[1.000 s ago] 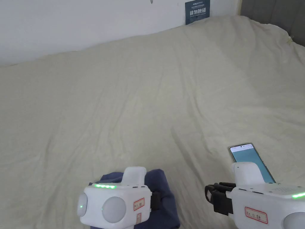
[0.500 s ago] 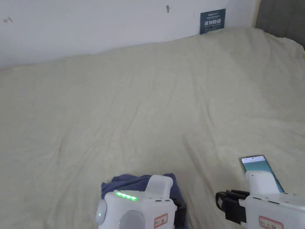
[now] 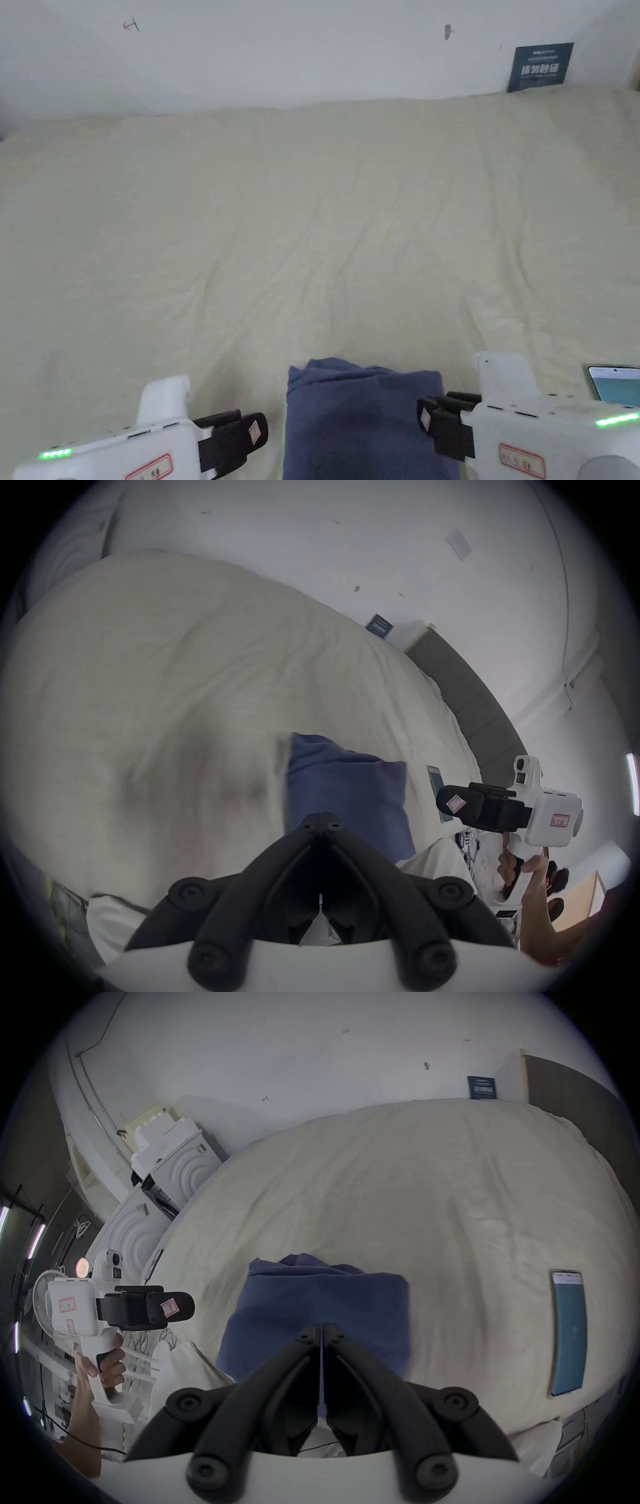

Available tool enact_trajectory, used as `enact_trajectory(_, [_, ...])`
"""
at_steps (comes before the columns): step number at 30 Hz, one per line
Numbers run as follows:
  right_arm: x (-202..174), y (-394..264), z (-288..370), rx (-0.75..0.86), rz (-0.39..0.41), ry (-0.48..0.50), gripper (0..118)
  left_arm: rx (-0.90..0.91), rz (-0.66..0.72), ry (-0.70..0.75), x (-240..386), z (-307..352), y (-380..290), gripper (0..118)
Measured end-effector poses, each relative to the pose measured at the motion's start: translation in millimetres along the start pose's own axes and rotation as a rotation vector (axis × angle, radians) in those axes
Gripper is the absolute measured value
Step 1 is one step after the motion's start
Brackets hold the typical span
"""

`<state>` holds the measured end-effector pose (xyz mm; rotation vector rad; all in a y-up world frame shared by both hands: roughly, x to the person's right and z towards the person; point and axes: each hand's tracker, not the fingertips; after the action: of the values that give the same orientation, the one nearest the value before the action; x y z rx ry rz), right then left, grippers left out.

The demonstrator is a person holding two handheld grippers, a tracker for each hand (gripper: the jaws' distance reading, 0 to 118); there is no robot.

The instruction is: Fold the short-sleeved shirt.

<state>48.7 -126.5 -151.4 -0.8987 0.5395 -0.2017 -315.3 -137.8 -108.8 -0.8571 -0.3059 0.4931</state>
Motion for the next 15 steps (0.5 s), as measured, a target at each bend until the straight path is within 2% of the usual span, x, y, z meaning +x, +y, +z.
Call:
enact_trajectory(3, [-12.5,6.3,-22.9,-0.039,0.052,-0.011,6,-0.011,0.02,0.036,-11.8,-3.2,0.0,0])
enact_trajectory(6, [-17.5,9.8,-44.0,-0.073,0.067,0.005,6,-0.018,0.058,0.04,-15.8,-13.9,1.3,2])
enact_trajectory(7, [-17.4,8.3,-52.6,-0.087,0.084,-0.026,6,-0.02,0.056,0.039,-16.5,-16.8,2.0,13])
enact_trajectory(8, [-15.9,6.5,-62.7,-0.115,0.098,-0.051,6,-0.024,0.059,0.039,-14.8,-21.1,1.3,35])
enact_trajectory(9, [-11.1,4.0,-73.1,-0.134,0.095,-0.04,6,-0.03,0.058,0.046,-14.3,-25.7,2.7,78])
enact_trajectory(10, [-7.8,1.6,-80.0,-0.164,0.078,-0.047,6,-0.039,0.054,0.049,-14.2,-31.2,4.0,104])
enact_trajectory(11, [-5.3,-1.6,-83.4,-0.18,0.06,-0.037,6,-0.057,0.055,0.047,-13.9,-37.6,5.3,115])
enact_trajectory(15, [2.1,-6.0,-92.5,-0.175,0.019,-0.031,6,-0.07,0.051,-0.017,-11.7,-53.0,8.5,114])
